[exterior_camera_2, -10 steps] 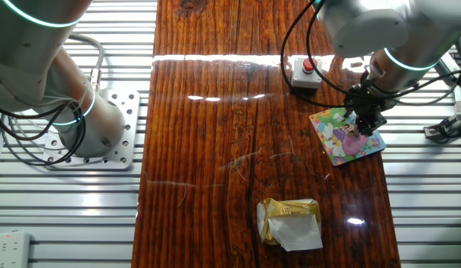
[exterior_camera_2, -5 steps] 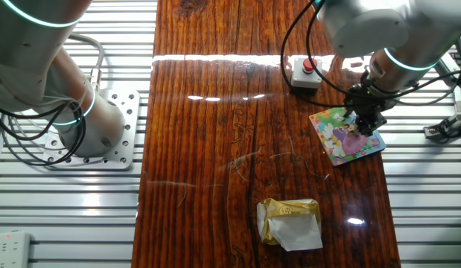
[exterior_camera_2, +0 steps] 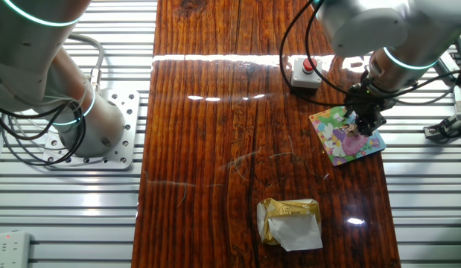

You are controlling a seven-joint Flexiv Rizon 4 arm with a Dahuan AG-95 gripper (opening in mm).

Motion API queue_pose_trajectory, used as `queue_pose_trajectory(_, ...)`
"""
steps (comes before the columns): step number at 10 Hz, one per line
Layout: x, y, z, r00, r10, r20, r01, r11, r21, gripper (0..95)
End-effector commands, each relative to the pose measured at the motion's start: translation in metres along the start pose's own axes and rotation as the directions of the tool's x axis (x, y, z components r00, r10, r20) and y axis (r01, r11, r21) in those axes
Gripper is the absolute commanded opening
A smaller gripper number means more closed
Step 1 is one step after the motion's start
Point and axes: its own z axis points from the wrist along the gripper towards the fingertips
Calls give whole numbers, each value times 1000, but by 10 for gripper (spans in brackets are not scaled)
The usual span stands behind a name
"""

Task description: Assemble one piece of a puzzle

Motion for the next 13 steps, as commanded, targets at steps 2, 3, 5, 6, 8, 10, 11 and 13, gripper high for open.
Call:
queue_pose_trajectory(2, 0, 0, -1, 1000, 4, 1, -4, 1000, 3, 0)
queue_pose_trajectory(3, 0, 0, -1, 1000, 5, 1, -5, 1000, 4, 0)
queue_pose_trajectory(5, 1, 0, -1, 1000, 8, 1, -8, 1000, 5, 0)
queue_pose_trajectory(6, 1, 0, -1, 1000, 8, 1, -8, 1000, 6, 0)
queue_pose_trajectory(8, 1, 0, -1, 1000, 10, 2, -10, 1000, 5, 0)
queue_pose_trajectory(10, 1, 0, 0, 1000, 13, 3, -13, 1000, 5, 0)
queue_pose_trajectory(11, 1, 1, 0, 1000, 12, 3, -12, 1000, 6, 0)
queue_pose_trajectory(13, 1, 1, 0, 1000, 12, 3, -12, 1000, 5, 0)
